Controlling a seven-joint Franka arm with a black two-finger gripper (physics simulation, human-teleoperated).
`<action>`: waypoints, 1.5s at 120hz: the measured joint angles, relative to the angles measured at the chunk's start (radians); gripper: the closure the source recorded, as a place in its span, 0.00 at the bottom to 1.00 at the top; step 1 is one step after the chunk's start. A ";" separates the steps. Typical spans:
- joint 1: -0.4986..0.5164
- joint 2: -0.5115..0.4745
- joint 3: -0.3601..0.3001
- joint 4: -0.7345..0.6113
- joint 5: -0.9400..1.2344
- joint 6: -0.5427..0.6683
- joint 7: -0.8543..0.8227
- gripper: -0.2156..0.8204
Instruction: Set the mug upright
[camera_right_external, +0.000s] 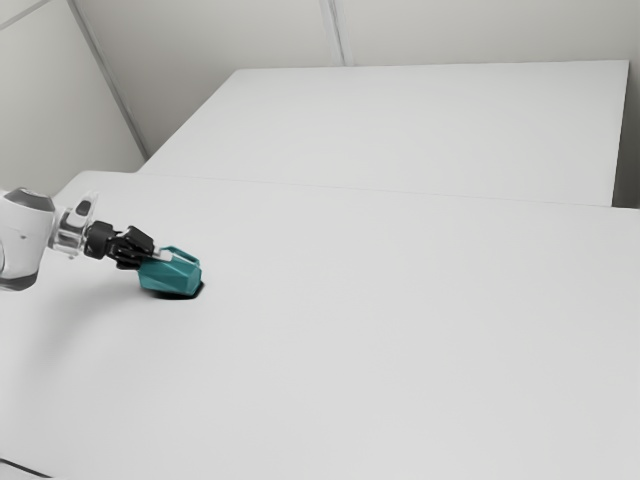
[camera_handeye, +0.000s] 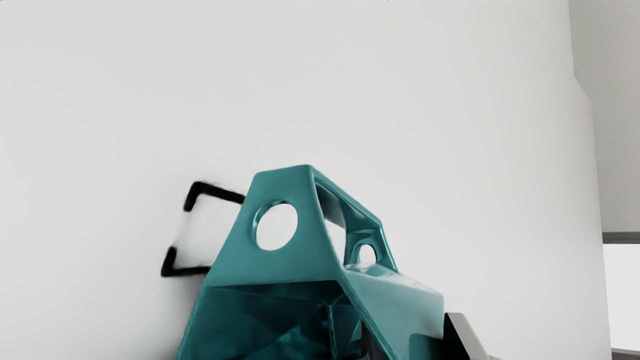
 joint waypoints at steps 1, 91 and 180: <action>0.000 0.000 -0.001 0.000 0.001 0.000 -0.001 0.84; -0.139 -0.082 -0.033 0.130 0.275 -0.003 -0.209 0.96; -0.282 -0.312 -0.156 0.015 0.789 0.008 -0.597 0.96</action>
